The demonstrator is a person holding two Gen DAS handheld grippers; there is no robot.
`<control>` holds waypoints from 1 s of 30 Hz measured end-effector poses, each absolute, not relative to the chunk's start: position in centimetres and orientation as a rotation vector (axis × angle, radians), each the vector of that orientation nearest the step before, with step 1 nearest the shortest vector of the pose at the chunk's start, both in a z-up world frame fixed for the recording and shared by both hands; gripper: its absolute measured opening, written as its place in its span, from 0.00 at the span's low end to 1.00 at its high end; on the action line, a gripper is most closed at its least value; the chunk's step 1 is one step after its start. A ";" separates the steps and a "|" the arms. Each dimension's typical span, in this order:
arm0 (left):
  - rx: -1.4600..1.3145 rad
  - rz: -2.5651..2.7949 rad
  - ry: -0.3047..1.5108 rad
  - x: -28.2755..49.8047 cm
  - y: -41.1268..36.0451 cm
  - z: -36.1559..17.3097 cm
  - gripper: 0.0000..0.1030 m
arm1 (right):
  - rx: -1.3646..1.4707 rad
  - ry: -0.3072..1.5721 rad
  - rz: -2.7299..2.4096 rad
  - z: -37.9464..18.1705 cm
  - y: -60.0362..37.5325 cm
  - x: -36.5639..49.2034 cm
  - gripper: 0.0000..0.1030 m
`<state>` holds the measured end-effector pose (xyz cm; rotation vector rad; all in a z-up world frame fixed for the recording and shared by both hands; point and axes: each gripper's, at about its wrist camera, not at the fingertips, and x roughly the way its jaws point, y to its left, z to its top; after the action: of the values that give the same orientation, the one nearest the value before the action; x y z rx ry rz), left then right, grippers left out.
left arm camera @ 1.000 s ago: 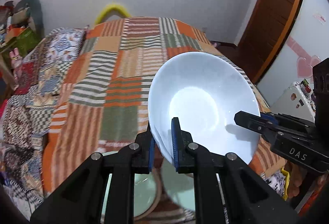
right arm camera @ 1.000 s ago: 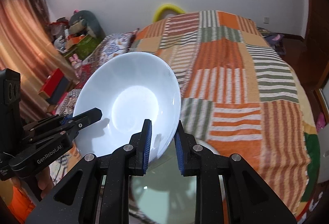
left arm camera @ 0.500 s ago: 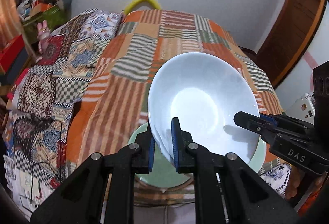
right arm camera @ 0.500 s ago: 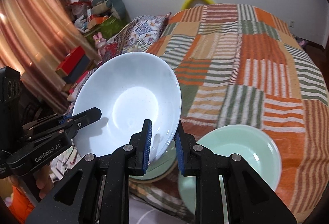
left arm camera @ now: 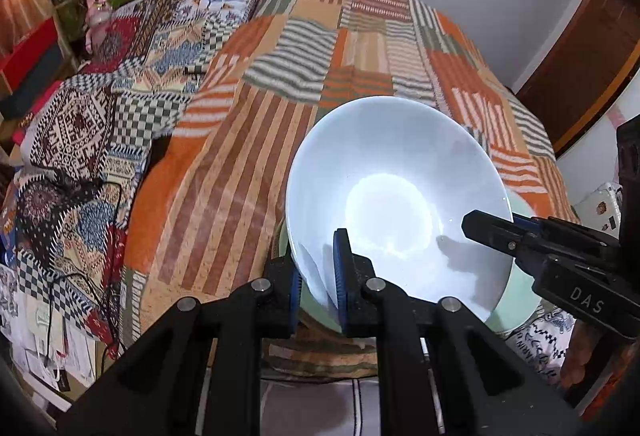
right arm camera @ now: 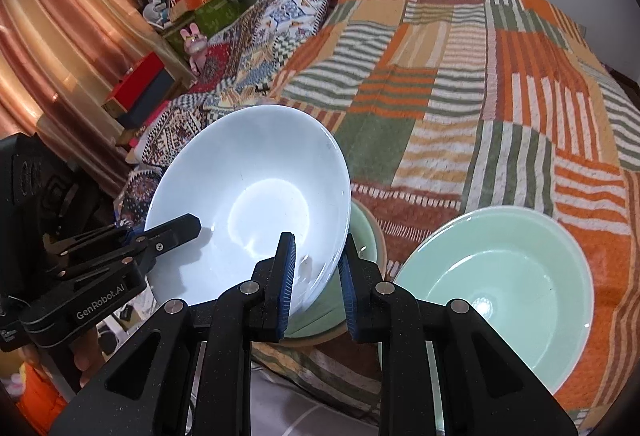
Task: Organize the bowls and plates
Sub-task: 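Lower the white bowl into the mint green bowl with both tools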
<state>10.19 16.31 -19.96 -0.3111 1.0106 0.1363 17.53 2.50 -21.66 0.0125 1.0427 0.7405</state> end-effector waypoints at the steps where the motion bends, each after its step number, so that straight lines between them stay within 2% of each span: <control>1: -0.310 0.139 1.016 10.2 16.2 -20.2 0.13 | 0.012 1.051 0.739 -22.0 2.6 17.5 0.19; 17: -0.263 0.156 1.114 11.3 15.6 -23.9 0.13 | -0.012 1.141 0.713 -25.4 3.3 17.6 0.19; 30: -0.180 0.181 1.128 12.0 15.2 -24.7 0.13 | -0.032 1.184 0.704 -26.8 3.7 17.7 0.19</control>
<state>11.98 15.25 -24.69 -0.1801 1.1285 0.1810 17.71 3.71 -26.80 -0.0317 1.1836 0.7040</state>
